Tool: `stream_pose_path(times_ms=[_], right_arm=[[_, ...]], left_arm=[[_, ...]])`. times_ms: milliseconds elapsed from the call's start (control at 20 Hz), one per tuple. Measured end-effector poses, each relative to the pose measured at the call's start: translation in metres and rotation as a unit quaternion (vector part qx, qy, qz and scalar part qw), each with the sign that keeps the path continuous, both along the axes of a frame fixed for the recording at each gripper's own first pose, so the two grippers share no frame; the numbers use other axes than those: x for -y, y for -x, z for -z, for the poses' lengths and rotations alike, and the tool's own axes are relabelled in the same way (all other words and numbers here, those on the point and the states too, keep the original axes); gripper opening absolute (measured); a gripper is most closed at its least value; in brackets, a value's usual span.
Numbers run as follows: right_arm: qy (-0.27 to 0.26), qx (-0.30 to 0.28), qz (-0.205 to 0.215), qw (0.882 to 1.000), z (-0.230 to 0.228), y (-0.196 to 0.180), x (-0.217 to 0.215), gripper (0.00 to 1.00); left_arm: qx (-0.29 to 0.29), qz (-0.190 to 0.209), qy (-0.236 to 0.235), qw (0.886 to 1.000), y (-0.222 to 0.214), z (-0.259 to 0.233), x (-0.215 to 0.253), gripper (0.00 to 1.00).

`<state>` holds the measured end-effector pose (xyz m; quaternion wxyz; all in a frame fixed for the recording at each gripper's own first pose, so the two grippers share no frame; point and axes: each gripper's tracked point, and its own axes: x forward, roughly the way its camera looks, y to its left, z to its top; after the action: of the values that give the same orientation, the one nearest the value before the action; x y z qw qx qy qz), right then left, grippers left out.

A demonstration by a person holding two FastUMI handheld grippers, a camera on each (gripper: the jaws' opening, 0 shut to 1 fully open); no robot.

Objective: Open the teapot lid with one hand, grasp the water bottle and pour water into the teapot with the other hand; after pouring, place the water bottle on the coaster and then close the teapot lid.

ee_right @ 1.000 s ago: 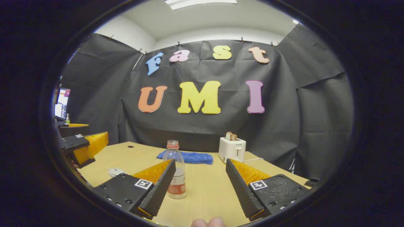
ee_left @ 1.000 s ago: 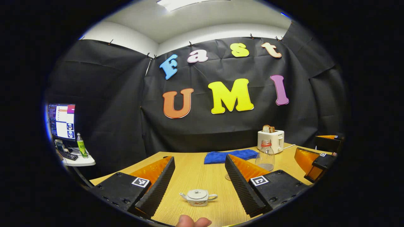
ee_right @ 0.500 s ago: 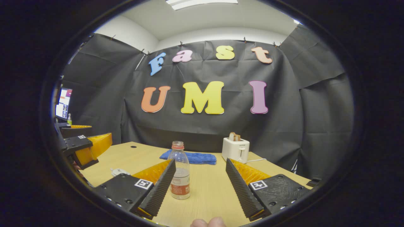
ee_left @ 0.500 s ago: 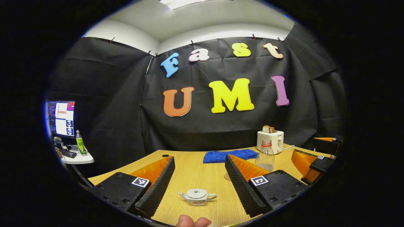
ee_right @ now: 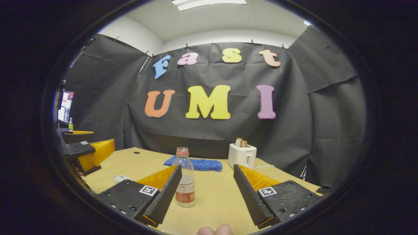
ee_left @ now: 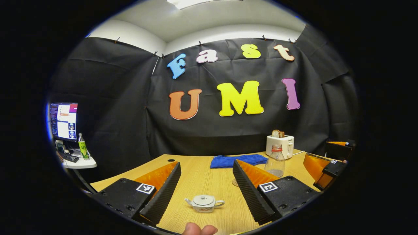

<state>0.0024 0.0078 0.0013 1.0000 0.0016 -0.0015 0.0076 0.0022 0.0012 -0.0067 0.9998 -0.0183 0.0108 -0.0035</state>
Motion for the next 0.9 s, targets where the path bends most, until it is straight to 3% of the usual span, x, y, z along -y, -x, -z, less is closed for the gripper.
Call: stream_pose_path(times_ms=[550, 900], right_arm=[[0.001, -0.009, -0.001, 1.0, 0.009, -0.005, 0.011, 0.98], [0.001, -0.024, -0.007, 1.0, 0.03, -0.009, 0.008, 0.95]], left_arm=[[0.008, 0.003, 0.003, 1.0, -0.003, 0.003, 0.004, 1.0], [-0.032, 0.008, 0.017, 0.999, 0.007, 0.047, -0.007, 1.0]])
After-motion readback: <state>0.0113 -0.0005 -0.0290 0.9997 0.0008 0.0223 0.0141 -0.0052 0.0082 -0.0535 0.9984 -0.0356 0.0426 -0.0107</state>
